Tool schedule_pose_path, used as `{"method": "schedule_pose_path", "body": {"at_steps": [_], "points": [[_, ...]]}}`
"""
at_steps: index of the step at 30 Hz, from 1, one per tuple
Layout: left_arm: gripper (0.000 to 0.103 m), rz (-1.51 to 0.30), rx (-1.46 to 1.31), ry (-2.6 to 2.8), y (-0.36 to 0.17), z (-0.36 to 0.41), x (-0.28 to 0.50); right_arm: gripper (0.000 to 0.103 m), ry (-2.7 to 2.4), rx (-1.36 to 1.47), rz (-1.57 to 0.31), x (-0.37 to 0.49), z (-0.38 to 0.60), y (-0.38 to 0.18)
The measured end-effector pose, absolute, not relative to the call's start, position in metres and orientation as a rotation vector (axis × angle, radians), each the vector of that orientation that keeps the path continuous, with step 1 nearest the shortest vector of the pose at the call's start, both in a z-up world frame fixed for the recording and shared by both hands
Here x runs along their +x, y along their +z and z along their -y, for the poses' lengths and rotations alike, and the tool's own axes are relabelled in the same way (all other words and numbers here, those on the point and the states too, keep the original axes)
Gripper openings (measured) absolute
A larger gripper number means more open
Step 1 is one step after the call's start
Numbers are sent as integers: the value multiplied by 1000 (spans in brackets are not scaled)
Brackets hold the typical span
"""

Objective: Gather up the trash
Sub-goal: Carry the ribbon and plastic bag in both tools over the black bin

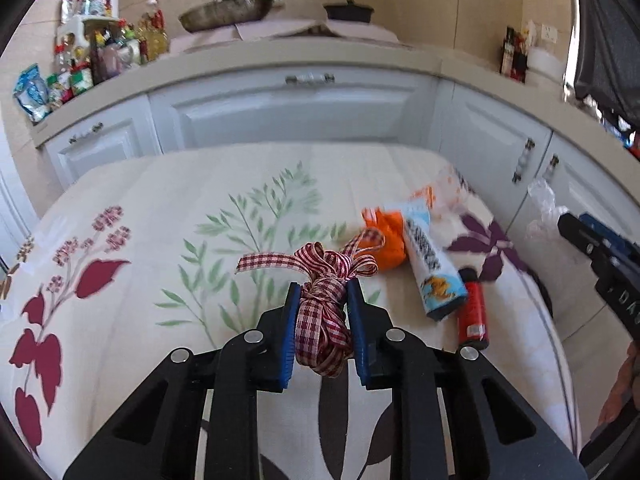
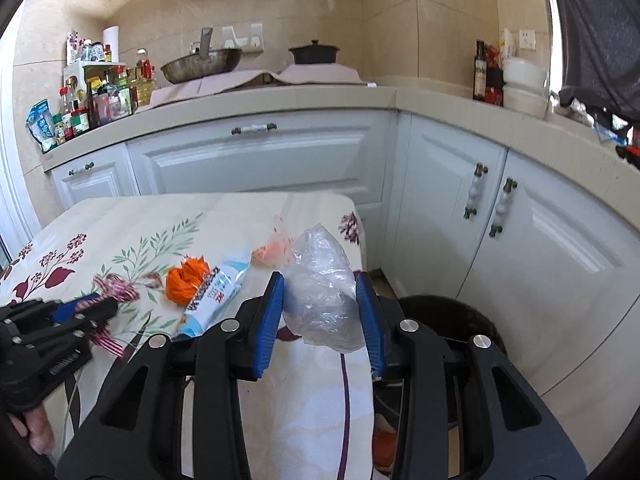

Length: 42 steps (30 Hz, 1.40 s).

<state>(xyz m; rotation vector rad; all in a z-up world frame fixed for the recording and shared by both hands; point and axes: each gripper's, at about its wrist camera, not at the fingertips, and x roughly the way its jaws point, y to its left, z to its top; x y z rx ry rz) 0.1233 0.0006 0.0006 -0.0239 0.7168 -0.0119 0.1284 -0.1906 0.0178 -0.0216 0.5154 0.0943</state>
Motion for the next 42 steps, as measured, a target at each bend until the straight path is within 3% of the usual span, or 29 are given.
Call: {"method": "schedule_pose_path", "body": {"at_steps": [10, 42], "points": [[24, -524, -11, 2, 47, 17, 117, 36, 47, -56, -440, 120, 204, 35], [24, -489, 89, -197, 45, 173, 146, 36, -182, 5, -377, 112, 340, 40]]}}
